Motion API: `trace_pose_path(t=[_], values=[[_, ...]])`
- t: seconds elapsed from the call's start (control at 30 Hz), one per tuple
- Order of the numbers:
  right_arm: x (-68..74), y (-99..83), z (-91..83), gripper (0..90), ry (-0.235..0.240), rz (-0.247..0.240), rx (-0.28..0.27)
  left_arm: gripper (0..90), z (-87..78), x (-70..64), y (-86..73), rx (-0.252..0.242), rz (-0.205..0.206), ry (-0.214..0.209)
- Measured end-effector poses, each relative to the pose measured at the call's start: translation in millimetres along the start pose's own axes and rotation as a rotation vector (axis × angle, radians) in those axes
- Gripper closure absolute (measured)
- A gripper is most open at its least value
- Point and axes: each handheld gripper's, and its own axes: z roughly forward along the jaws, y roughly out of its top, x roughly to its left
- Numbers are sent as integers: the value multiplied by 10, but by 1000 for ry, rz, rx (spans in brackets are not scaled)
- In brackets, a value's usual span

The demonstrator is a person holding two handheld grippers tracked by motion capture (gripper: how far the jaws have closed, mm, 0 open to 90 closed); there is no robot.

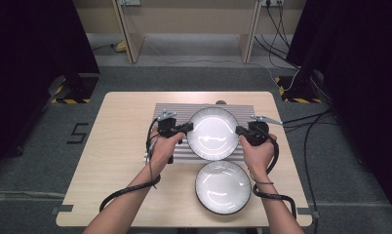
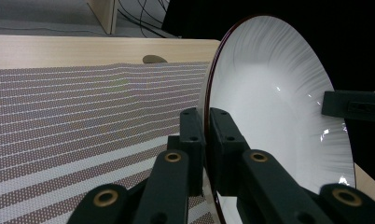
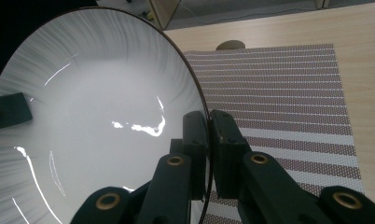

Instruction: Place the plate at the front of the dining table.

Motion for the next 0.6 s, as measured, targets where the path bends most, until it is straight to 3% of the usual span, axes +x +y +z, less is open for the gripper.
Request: trace_pose_path(t=[0.6], values=[[0,45,73,854,-8,-7,-9,840,37,34,54,-7,5,11]])
